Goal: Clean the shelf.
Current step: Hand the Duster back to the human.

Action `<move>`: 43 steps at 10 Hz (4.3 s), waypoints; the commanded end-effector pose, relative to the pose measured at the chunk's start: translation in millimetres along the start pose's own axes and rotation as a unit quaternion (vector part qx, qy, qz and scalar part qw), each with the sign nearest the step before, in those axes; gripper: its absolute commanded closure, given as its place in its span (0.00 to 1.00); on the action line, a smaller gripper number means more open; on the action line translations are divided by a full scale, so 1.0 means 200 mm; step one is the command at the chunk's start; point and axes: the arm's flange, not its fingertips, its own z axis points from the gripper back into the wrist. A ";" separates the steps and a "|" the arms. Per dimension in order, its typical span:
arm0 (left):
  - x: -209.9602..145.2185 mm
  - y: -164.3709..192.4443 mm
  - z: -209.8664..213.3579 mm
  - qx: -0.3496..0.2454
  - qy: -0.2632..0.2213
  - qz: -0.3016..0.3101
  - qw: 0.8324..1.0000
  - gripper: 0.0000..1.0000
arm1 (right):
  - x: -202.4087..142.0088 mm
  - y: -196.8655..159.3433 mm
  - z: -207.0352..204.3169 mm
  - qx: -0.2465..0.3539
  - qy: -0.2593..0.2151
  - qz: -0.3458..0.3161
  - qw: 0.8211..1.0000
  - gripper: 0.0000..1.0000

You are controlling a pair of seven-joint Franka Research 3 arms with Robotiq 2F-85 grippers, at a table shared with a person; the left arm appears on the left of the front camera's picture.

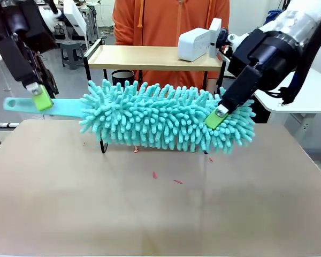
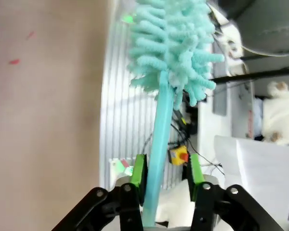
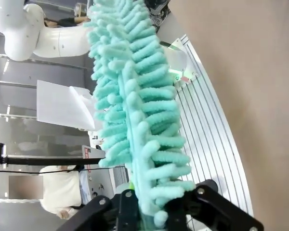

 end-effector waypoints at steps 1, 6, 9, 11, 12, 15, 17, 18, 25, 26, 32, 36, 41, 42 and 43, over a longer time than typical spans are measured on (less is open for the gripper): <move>-0.22 -0.01 0.13 0.035 -0.101 0.054 0.993 0.00 | -0.14 -0.02 0.10 0.013 -0.027 -0.001 1.000 1.00; -0.97 0.14 0.48 0.128 -0.563 0.191 0.794 0.00 | -0.64 0.16 0.49 0.001 -0.194 0.034 0.980 1.00; -1.01 0.36 0.44 0.110 -0.593 0.195 0.773 0.00 | -1.07 0.20 0.78 -0.001 -0.439 -0.028 0.898 1.00; -0.94 0.44 0.41 0.076 -0.575 0.189 0.792 0.00 | -1.33 0.02 0.87 0.004 -0.559 -0.115 0.821 1.00; -1.08 0.39 0.46 0.093 -0.594 0.221 0.768 0.00 | -1.41 -0.10 0.87 0.023 -0.581 -0.150 0.800 1.00; -1.08 0.39 0.46 0.093 -0.594 0.221 0.768 0.00 | -1.45 -0.48 0.80 0.050 -0.557 -0.296 0.774 1.00; -1.08 0.39 0.46 0.093 -0.594 0.221 0.768 0.00 | -1.44 -0.70 0.79 0.064 -0.549 -0.367 0.749 1.00; -1.08 0.39 0.46 0.093 -0.594 0.221 0.768 0.00 | -1.43 -0.78 0.78 0.065 -0.549 -0.391 0.736 1.00; -1.08 0.39 0.46 0.093 -0.594 0.221 0.768 0.00 | -1.50 -0.78 0.87 0.050 -0.532 -0.371 0.759 1.00; -1.08 0.39 0.46 0.093 -0.594 0.221 0.768 0.00 | -1.50 -0.78 0.87 0.050 -0.532 -0.371 0.759 1.00; -1.08 0.39 0.46 0.093 -0.594 0.221 0.768 0.00 | -1.49 -0.79 0.88 0.053 -0.536 -0.376 0.754 0.46; -1.08 0.39 0.46 0.093 -0.594 0.221 0.768 0.00 | -1.48 -0.76 0.87 0.054 -0.527 -0.365 0.765 0.00; -0.96 0.43 0.18 -0.071 -0.526 0.281 0.800 0.00 | -1.21 -0.65 0.76 0.071 -0.495 -0.306 0.810 0.00; -0.92 0.48 0.08 -0.116 -0.499 0.310 0.801 0.00 | -1.06 -0.65 0.70 0.085 -0.489 -0.298 0.815 0.00; -0.89 0.51 0.01 -0.108 -0.488 0.330 0.801 0.00 | -0.86 -0.65 0.61 0.112 -0.481 -0.288 0.821 0.00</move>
